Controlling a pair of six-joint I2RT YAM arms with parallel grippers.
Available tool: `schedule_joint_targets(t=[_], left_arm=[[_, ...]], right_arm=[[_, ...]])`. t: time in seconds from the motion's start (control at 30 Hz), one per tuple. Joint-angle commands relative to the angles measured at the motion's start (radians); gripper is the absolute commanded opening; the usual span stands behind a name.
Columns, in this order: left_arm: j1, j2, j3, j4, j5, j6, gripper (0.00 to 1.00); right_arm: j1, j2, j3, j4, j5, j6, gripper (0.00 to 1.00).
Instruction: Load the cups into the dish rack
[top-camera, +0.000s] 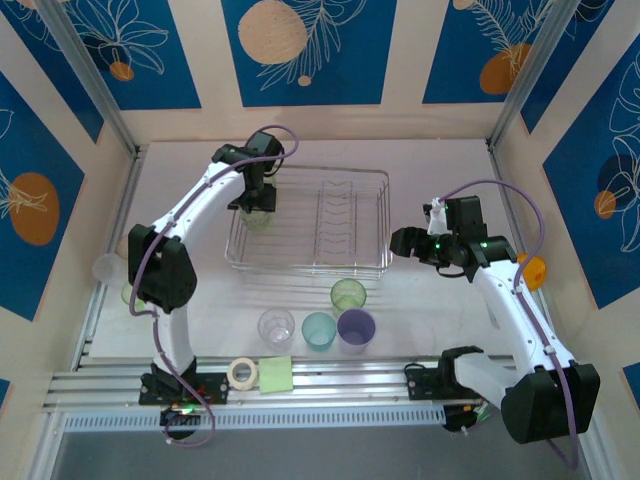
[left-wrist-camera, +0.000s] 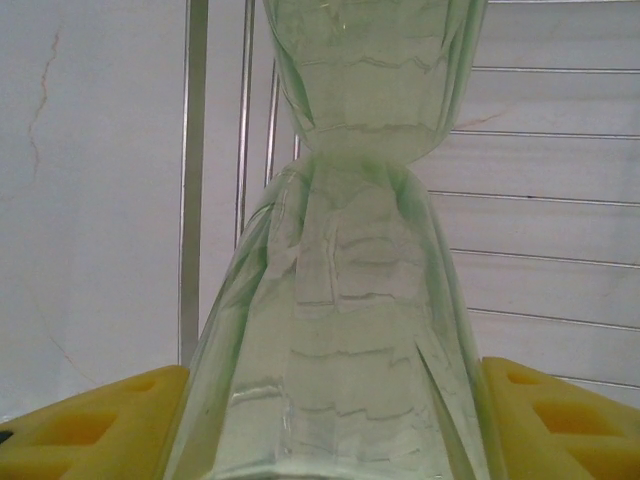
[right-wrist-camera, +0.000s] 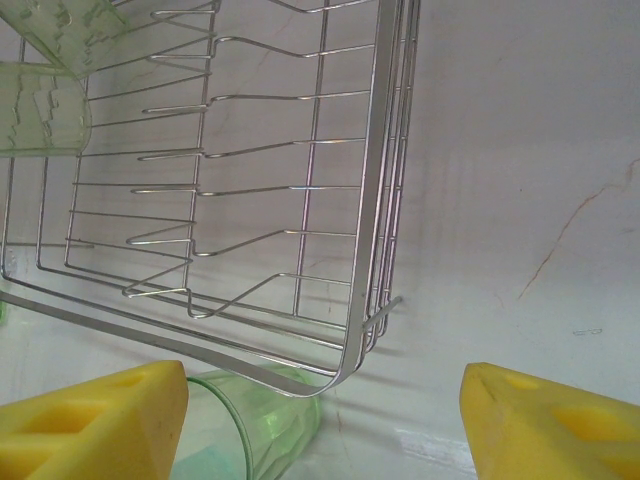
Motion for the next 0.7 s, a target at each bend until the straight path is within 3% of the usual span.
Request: schedule_joint_targets(t=[0.0, 0.3, 0.33, 0.43, 0.67], left_arm=[[0.020, -0.001, -0.019, 0.025, 0.011, 0.011, 0.00], [0.049, 0.030, -0.035, 0.031, 0.065, 0.038, 0.02], [0.050, 0.034, -0.035, 0.032, 0.078, 0.046, 0.19], [0.050, 0.041, -0.037, 0.040, 0.091, 0.058, 0.49], [0.050, 0.043, -0.032, 0.052, 0.073, 0.079, 0.82]], right_arm=[[0.003, -0.013, 0.025, -0.013, -0.016, -0.021, 0.73], [0.008, -0.011, 0.023, -0.019, -0.023, -0.020, 0.73], [0.009, -0.011, 0.023, -0.022, -0.027, -0.021, 0.74], [0.012, -0.010, 0.025, -0.024, -0.032, -0.022, 0.74], [0.020, -0.010, 0.032, -0.031, -0.032, -0.027, 0.74]])
